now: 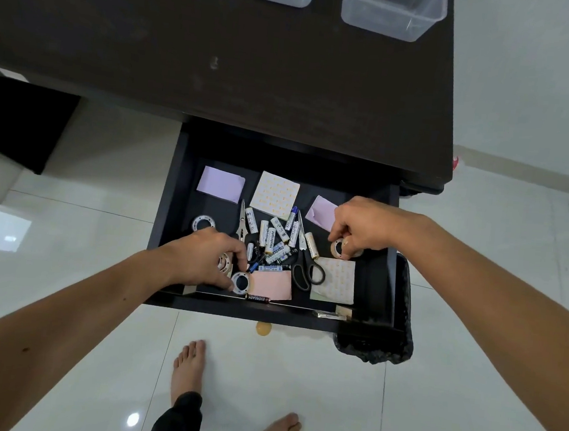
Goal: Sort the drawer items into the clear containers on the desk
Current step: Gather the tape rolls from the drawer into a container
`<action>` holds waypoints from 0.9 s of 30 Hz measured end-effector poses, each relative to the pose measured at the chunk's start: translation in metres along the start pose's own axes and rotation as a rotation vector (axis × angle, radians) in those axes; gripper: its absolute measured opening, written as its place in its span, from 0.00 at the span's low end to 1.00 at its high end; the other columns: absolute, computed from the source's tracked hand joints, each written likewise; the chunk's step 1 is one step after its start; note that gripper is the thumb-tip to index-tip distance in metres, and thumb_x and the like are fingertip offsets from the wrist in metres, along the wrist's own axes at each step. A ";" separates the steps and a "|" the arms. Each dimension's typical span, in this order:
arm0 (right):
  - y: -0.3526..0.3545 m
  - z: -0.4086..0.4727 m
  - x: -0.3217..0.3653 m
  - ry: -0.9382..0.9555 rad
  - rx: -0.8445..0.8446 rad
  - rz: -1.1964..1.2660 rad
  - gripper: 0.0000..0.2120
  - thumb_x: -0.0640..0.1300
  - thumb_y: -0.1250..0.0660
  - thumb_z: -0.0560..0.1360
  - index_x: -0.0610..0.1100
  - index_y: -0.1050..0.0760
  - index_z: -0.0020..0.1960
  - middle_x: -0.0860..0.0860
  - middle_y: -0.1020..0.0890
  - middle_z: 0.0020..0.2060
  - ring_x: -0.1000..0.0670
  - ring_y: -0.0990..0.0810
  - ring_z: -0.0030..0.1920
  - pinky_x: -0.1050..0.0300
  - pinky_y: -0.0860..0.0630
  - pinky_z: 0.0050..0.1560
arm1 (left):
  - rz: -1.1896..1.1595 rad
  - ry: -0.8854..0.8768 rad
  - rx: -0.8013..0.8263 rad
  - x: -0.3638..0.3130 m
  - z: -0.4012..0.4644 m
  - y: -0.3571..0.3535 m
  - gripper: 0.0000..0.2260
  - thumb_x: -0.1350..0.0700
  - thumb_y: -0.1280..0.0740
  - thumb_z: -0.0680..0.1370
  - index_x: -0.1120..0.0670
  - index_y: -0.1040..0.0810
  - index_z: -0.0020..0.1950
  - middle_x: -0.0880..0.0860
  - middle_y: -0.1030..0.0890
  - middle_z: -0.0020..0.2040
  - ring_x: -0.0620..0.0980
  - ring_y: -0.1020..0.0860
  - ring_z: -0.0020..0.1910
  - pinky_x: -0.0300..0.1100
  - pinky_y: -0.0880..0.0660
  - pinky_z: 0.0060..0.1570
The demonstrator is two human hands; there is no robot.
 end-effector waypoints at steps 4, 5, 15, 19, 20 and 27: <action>-0.002 0.003 0.001 0.030 -0.033 -0.035 0.14 0.50 0.18 0.69 0.54 0.13 0.54 0.59 0.21 0.44 0.53 0.20 0.54 0.53 0.19 0.50 | 0.041 0.019 -0.037 0.003 0.003 0.000 0.11 0.49 0.19 0.72 0.40 0.17 0.50 0.42 0.19 0.49 0.38 0.24 0.47 0.37 0.29 0.44; -0.001 0.003 0.001 0.035 -0.044 -0.030 0.12 0.49 0.18 0.69 0.54 0.12 0.52 0.58 0.20 0.45 0.54 0.20 0.53 0.54 0.19 0.49 | 0.041 0.023 -0.047 0.004 0.003 0.000 0.10 0.48 0.19 0.72 0.40 0.16 0.49 0.41 0.19 0.49 0.39 0.24 0.47 0.37 0.28 0.45; 0.000 -0.004 0.002 0.044 -0.054 0.035 0.04 0.46 0.19 0.71 0.53 0.14 0.42 0.63 0.17 0.34 0.63 0.20 0.41 0.63 0.25 0.41 | -0.029 -0.039 -0.098 -0.002 0.002 0.003 0.04 0.52 0.20 0.73 0.45 0.13 0.44 0.39 0.16 0.46 0.36 0.20 0.48 0.30 0.28 0.48; 0.000 -0.008 0.003 0.018 -0.021 0.077 0.07 0.43 0.20 0.69 0.53 0.14 0.44 0.63 0.19 0.28 0.67 0.21 0.35 0.62 0.24 0.40 | -0.063 -0.088 -0.084 -0.006 0.000 0.003 0.05 0.52 0.19 0.73 0.46 0.14 0.43 0.40 0.18 0.46 0.39 0.20 0.48 0.39 0.23 0.53; -0.001 -0.008 0.003 0.012 -0.016 0.086 0.08 0.43 0.20 0.69 0.53 0.14 0.46 0.63 0.19 0.28 0.66 0.21 0.35 0.61 0.23 0.41 | -0.066 -0.105 -0.085 -0.007 0.000 0.003 0.05 0.52 0.19 0.73 0.46 0.14 0.43 0.41 0.19 0.46 0.39 0.20 0.48 0.40 0.23 0.53; -0.001 -0.009 -0.005 0.018 -0.086 0.248 0.09 0.54 0.18 0.70 0.59 0.13 0.49 0.62 0.14 0.45 0.67 0.21 0.48 0.59 0.21 0.47 | -0.155 -0.154 -0.092 -0.012 -0.004 0.007 0.05 0.53 0.20 0.74 0.47 0.15 0.43 0.40 0.15 0.45 0.39 0.18 0.48 0.37 0.21 0.51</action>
Point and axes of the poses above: each hand's wrist, its own z-axis towards the middle knuckle, its own y-axis out of the back of the hand, x = y × z, the point moved 9 cm from there along z, towards the middle knuckle
